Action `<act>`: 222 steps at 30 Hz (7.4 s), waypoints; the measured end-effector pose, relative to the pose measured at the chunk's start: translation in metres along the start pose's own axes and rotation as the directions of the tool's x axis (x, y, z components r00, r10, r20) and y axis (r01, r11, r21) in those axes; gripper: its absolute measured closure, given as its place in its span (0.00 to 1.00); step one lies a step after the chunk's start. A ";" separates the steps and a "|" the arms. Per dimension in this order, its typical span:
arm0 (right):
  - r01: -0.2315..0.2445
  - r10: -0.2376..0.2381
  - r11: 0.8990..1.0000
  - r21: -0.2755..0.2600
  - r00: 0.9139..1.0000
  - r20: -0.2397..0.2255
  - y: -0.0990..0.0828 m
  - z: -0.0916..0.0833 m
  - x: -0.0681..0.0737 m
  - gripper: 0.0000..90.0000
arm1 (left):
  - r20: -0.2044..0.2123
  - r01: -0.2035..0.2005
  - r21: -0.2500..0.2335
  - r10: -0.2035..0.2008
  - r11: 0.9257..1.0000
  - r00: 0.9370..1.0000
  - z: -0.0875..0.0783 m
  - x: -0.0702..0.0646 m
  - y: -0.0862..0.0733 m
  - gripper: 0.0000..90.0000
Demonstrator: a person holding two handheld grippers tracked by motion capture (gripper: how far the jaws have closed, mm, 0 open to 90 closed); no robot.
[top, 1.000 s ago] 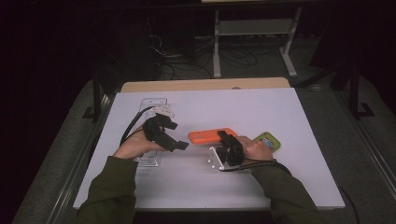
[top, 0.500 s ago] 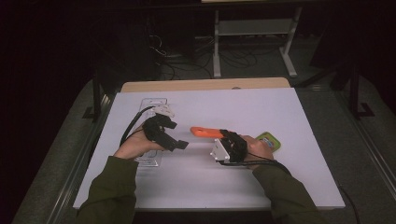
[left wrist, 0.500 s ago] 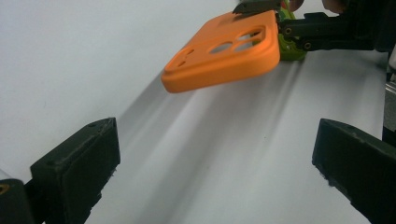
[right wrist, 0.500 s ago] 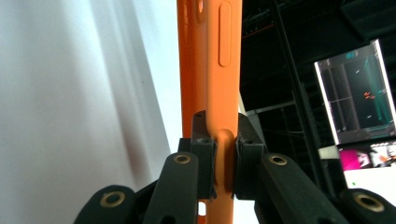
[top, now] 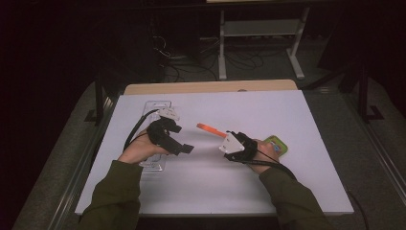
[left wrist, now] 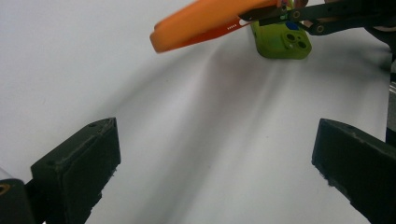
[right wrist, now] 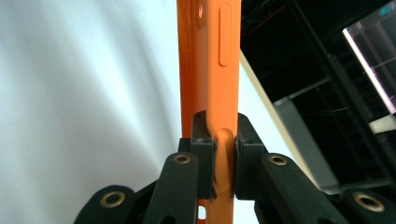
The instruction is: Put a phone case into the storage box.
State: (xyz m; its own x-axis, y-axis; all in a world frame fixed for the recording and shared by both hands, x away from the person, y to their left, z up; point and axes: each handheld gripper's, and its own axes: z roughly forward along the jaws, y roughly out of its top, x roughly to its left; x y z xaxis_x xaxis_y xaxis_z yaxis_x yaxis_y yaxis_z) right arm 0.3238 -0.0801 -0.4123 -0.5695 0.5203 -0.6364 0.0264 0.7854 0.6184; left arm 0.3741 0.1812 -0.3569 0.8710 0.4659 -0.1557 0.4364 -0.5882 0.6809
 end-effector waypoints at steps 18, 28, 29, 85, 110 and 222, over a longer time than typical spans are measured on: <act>-0.367 0.366 0.930 0.024 0.919 -0.148 -0.005 0.001 -0.023 0.89 | -0.033 0.022 -0.044 -0.024 0.999 0.999 0.001 -0.001 0.000 0.01; -0.533 0.533 0.844 0.066 0.815 -0.228 -0.012 0.005 -0.032 0.89 | -0.056 0.021 -0.106 -0.027 0.994 0.998 0.002 -0.002 0.005 0.01; -0.566 0.566 0.821 0.076 0.788 -0.243 -0.013 0.005 -0.034 0.89 | -0.053 0.035 -0.116 -0.041 0.993 0.998 0.002 -0.003 0.005 0.01; -0.637 0.608 0.770 -0.034 0.748 -0.267 0.019 -0.008 -0.012 0.89 | 0.006 0.184 -0.360 -0.195 0.914 0.981 0.040 -0.006 0.042 0.00; -0.602 0.579 0.798 -0.018 0.775 -0.252 0.021 -0.001 0.004 0.89 | 0.008 0.209 -0.421 -0.227 0.883 0.974 0.036 -0.006 0.035 0.12; -0.579 0.594 0.804 0.140 0.761 -0.262 -0.088 -0.067 -0.031 0.01 | -0.601 0.115 -0.397 -0.353 0.910 0.717 -0.049 0.123 0.045 0.18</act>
State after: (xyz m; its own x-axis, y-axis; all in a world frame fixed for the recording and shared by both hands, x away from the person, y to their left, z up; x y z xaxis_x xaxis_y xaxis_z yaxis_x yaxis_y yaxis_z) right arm 0.2840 -0.1876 -0.4165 -0.6328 0.7743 0.0035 0.4657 0.3771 0.8006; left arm 0.4904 0.2445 -0.3099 0.3354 0.9388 0.0781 0.4077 -0.2194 0.8864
